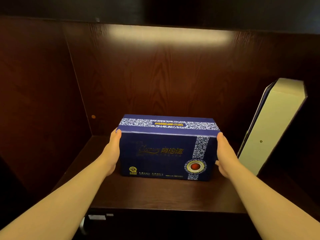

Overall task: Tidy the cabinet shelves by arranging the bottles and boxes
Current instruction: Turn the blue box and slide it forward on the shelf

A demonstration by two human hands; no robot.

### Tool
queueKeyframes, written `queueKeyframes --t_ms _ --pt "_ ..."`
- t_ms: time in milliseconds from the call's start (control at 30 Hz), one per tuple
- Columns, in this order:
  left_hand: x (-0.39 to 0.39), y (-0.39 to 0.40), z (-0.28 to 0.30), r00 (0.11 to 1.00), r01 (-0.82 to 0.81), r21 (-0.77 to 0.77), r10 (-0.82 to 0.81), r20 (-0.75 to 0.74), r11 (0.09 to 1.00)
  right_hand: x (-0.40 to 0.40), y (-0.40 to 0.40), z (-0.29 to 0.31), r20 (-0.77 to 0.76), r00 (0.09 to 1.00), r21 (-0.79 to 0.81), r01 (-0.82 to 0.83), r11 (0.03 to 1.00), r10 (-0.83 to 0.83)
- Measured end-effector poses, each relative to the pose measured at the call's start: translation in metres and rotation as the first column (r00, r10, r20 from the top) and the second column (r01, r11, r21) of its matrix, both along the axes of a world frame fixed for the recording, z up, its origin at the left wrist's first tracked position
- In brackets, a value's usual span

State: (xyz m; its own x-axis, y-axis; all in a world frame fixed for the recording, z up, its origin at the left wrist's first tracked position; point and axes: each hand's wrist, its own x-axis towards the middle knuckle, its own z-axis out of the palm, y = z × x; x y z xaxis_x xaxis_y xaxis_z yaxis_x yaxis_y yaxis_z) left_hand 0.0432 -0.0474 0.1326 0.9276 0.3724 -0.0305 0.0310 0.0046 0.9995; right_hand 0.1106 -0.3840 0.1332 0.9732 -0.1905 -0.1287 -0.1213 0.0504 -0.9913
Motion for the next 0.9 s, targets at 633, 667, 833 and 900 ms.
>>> queueKeyframes --t_ms 633,667,833,900 --pt "-0.046 -0.018 -0.009 0.996 -0.083 -0.006 0.083 0.027 0.997 -0.034 -0.020 -0.013 0.003 0.998 0.011 -0.069 0.998 0.069" --pt "-0.048 -0.019 -0.009 0.996 -0.085 -0.007 0.085 0.029 0.996 -0.035 -0.020 -0.013 0.007 0.997 0.017 -0.076 0.997 0.076" --pt "-0.060 -0.022 -0.012 0.995 -0.086 0.004 0.086 0.051 0.996 -0.041 -0.022 -0.013 0.027 0.995 0.023 -0.100 0.995 0.099" --pt "-0.064 -0.020 -0.012 0.994 -0.092 0.004 0.092 0.052 0.996 -0.045 -0.021 -0.013 0.027 0.995 0.037 -0.099 0.994 0.098"
